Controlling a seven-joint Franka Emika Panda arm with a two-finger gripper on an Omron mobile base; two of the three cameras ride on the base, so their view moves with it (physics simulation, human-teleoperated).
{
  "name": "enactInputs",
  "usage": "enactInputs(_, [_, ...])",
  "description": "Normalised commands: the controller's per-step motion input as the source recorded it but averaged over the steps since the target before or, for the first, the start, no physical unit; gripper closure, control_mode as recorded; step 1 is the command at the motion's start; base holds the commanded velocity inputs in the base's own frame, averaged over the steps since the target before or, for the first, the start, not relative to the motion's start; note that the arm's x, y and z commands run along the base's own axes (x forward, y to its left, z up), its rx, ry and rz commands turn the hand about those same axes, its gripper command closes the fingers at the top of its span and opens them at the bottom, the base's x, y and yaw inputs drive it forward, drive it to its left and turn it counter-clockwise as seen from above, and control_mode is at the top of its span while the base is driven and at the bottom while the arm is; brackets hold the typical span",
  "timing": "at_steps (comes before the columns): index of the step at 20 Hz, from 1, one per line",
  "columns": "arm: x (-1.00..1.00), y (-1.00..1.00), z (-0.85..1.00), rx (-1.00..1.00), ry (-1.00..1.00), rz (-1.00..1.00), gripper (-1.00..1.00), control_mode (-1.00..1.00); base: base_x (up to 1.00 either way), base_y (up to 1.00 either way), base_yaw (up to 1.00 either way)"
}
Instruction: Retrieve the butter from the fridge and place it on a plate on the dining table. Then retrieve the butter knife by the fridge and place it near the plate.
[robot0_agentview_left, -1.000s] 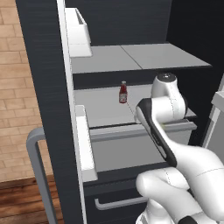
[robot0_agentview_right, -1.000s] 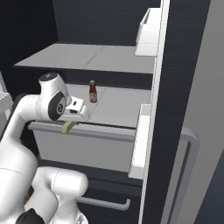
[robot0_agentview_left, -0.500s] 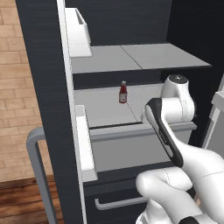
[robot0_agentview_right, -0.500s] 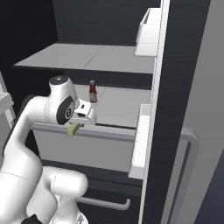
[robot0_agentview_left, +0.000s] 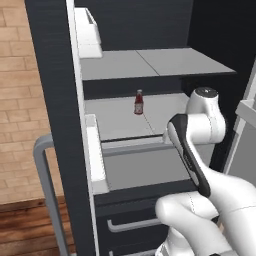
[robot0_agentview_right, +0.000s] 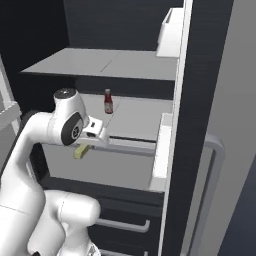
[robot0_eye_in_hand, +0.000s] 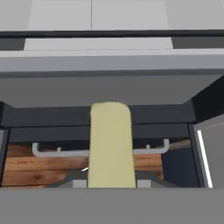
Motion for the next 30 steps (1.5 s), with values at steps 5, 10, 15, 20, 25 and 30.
enactInputs(5, [0.0, 0.0, 0.0, 0.0, 0.0, 0.0, 1.0, 1.0, -0.85, 0.01, 0.0])
enactInputs(10, [0.0, 0.0, 0.0, 0.0, 0.0, 0.0, 1.0, 1.0, -0.75, 0.06, 0.0])
enactInputs(15, [0.0, 0.0, 0.0, 0.0, 0.0, 0.0, 1.0, 1.0, -0.78, 0.04, 0.1])
enactInputs(20, [0.0, 0.0, 0.0, 0.0, 0.0, 0.0, 1.0, 1.0, -0.85, 0.11, 0.36])
enactInputs(25, [0.0, 0.0, 0.0, 0.0, 0.0, 0.0, 1.0, 1.0, -0.99, 0.04, 0.46])
enactInputs(30, [0.0, 0.0, 0.0, 0.0, 0.0, 0.0, 1.0, 1.0, -0.65, 0.23, 0.57])
